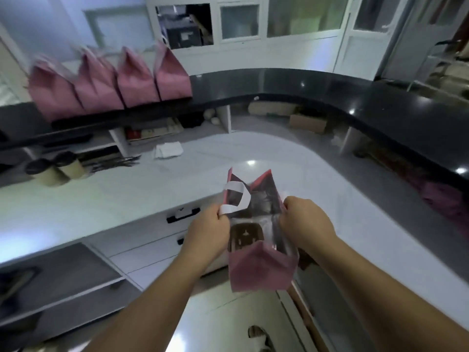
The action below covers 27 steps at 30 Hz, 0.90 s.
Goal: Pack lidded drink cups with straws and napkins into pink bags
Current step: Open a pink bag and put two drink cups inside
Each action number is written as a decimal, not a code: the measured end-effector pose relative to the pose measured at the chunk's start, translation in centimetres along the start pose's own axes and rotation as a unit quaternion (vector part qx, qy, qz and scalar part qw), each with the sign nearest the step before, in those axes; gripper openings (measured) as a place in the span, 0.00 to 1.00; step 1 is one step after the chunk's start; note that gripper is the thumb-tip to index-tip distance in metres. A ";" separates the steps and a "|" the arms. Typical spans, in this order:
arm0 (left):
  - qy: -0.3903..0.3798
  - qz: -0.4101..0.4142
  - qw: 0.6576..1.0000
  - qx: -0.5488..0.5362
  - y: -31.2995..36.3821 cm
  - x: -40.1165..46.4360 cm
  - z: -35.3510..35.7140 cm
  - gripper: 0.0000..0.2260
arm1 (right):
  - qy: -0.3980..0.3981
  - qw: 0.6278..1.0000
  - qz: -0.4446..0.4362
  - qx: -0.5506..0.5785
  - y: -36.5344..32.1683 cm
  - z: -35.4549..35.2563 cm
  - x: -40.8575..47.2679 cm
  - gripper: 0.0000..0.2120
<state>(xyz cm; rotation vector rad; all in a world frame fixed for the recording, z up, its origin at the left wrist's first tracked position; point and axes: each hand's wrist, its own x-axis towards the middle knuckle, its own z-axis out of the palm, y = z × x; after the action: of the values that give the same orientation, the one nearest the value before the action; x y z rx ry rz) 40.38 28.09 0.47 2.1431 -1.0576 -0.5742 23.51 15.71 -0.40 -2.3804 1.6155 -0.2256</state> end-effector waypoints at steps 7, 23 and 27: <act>0.090 -0.064 0.993 0.036 -1.4 6.9 -5.2 0.12 | -0.043 0.992 -0.121 0.007 -6.8 0.6 10.6 0.09; 0.187 -0.160 0.969 0.017 -11.9 17.9 -17.3 0.13 | -0.105 0.959 -0.265 0.000 -27.7 6.8 22.8 0.09; 0.173 -0.140 0.975 -0.008 -15.6 21.4 -21.6 0.12 | -0.109 0.963 -0.245 -0.003 -32.9 8.5 24.6 0.08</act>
<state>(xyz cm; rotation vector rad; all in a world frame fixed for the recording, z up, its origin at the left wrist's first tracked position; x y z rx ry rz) 74.43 25.69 1.83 2.2874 -0.5644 -0.3133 64.19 5.48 0.82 -2.6623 0.9140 -0.0428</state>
